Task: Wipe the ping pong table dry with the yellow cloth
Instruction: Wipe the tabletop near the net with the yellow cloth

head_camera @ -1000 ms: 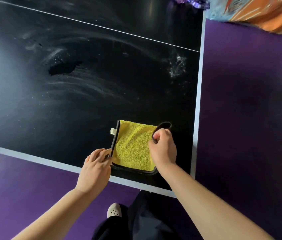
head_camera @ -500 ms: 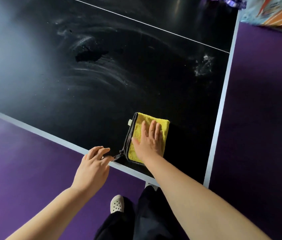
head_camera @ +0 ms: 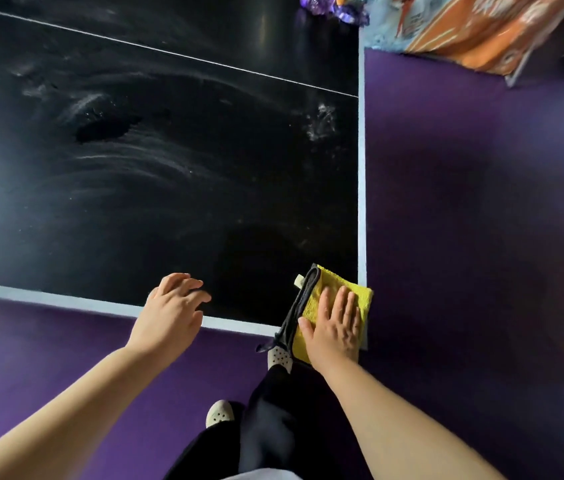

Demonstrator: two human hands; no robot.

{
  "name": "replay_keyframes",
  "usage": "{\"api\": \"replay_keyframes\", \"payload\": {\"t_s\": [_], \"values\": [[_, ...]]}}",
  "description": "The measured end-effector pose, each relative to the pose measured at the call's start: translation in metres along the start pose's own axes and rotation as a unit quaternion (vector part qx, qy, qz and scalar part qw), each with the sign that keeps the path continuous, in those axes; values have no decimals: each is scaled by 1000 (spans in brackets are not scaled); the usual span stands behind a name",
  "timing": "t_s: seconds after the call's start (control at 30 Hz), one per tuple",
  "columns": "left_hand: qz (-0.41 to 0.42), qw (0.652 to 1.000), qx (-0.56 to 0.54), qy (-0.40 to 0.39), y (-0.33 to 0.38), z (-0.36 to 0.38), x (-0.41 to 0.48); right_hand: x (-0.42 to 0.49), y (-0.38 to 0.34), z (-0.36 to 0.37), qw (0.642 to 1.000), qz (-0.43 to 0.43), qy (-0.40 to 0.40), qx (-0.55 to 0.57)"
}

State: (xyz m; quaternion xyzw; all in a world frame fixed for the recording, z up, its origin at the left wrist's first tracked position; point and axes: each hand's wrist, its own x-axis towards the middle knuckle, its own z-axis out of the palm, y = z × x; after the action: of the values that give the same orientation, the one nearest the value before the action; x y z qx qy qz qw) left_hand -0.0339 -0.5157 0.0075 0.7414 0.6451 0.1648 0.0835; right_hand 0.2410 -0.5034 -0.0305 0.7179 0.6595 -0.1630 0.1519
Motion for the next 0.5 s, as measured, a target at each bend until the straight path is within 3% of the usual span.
{"api": "replay_keyframes", "payload": {"t_s": [0.33, 0.5], "values": [[67, 994, -18, -85, 24, 20, 43, -7, 14, 5, 996, 78, -16, 37], [43, 992, 8, -120, 24, 36, 81, 38, 6, -3, 992, 102, 13, 67]]}}
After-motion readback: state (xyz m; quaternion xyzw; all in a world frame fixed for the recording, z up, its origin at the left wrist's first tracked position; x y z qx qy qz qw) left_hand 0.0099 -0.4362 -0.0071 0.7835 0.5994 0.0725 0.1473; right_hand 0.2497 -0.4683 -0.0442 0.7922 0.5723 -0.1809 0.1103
